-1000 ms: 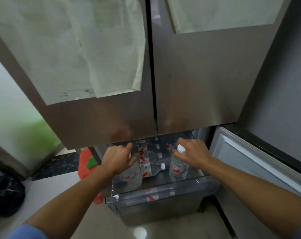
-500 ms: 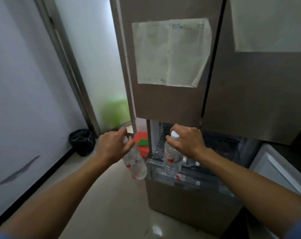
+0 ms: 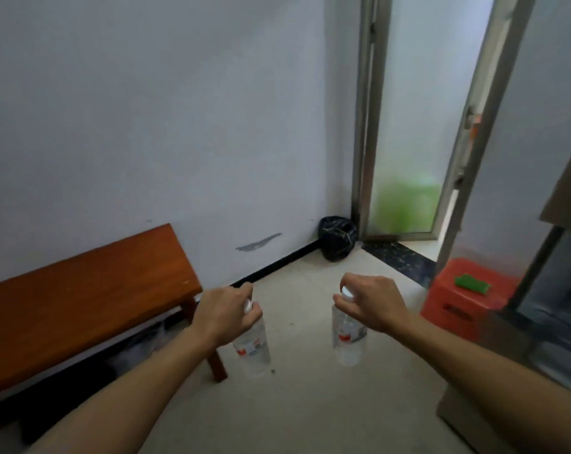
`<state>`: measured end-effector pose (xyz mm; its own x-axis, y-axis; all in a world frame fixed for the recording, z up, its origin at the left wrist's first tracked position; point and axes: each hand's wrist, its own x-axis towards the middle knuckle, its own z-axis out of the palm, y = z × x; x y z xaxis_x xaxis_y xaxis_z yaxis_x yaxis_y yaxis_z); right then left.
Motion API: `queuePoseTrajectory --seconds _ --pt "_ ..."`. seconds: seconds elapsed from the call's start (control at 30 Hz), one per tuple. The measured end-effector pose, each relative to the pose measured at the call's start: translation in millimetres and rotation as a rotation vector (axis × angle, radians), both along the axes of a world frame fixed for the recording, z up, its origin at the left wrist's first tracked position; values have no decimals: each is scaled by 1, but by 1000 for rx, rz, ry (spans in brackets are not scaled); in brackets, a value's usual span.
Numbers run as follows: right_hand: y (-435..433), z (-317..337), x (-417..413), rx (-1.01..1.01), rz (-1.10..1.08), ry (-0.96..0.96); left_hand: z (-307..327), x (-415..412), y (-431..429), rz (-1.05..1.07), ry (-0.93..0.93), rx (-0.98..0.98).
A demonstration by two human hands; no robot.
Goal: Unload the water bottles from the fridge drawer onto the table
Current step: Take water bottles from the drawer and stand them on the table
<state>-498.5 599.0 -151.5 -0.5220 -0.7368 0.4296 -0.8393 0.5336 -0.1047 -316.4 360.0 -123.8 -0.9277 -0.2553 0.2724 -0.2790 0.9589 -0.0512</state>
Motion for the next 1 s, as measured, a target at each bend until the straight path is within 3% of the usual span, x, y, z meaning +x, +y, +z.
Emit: queuePoseTrajectory --seconds 0.23,0.47,0.63,1.0 --pt "-202 -12 101 5 240 -53 -9 158 -149 264 -57 -13" --pt "-374 -19 161 87 497 -72 -41 270 -247 522 -4 41" --pt "-499 -33 191 82 712 -69 -59 315 -322 708 -29 157" --pt "-750 -29 262 155 905 -78 -54 390 -464 1006 72 147"
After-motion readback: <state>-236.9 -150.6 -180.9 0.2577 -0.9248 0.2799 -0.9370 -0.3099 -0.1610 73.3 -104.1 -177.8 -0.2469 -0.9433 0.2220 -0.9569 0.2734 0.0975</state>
